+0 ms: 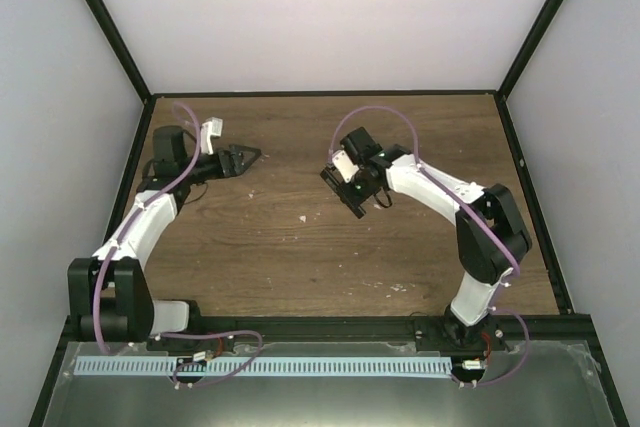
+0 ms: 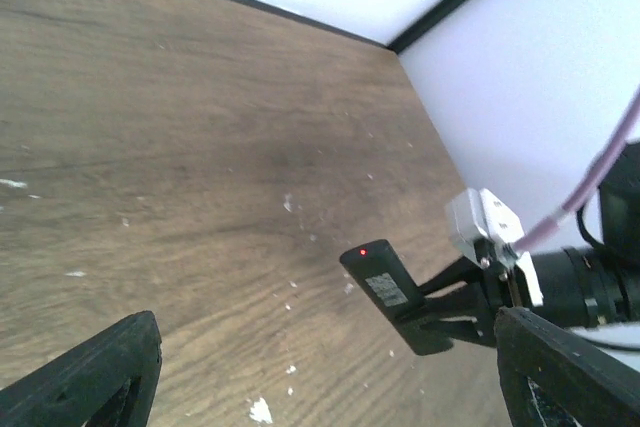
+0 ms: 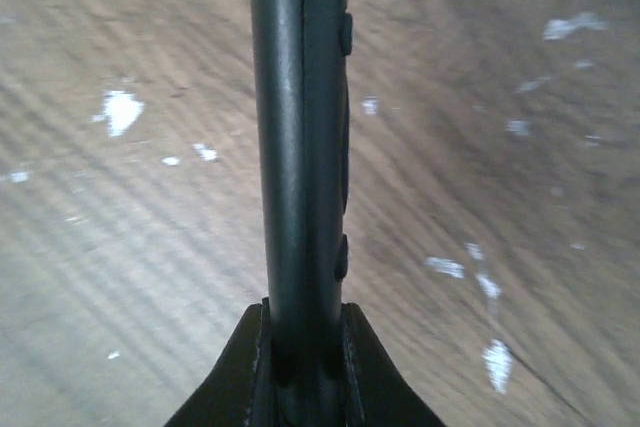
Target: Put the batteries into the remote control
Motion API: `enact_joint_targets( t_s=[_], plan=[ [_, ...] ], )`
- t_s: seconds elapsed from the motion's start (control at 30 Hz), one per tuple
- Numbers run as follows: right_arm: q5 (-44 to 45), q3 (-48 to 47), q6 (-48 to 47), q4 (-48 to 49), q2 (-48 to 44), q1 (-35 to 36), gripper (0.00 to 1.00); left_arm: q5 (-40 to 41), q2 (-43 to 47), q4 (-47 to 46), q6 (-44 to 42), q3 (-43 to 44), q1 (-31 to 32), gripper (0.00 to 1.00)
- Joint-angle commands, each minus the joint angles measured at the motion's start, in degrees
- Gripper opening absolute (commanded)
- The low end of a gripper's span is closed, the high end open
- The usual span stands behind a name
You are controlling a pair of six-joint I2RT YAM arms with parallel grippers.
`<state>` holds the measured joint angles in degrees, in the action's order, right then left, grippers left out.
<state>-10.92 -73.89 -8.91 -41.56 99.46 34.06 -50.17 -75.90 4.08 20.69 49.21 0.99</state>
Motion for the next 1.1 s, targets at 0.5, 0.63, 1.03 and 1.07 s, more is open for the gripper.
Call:
enact_joint_targets(
  t_s=[0.5,0.63,1.03,1.07],
  plan=[
    [39.3,-0.7,10.0,2.3,8.5,7.5,0.01,12.6,2.8,6.8,-0.5,2.4,-0.3,0.91],
    [39.6,-0.2,10.4,3.3,10.3,7.5,0.01,12.6,2.6,7.0,-0.6,2.4,-0.3,0.91],
    [43.1,1.4,12.8,5.2,11.9,8.2,0.02,12.3,1.0,7.2,-0.9,3.1,-0.3,0.91],
    [43.3,1.6,12.8,5.2,12.2,8.3,0.02,12.3,0.9,7.3,-1.0,3.3,-0.3,0.91]
  ],
)
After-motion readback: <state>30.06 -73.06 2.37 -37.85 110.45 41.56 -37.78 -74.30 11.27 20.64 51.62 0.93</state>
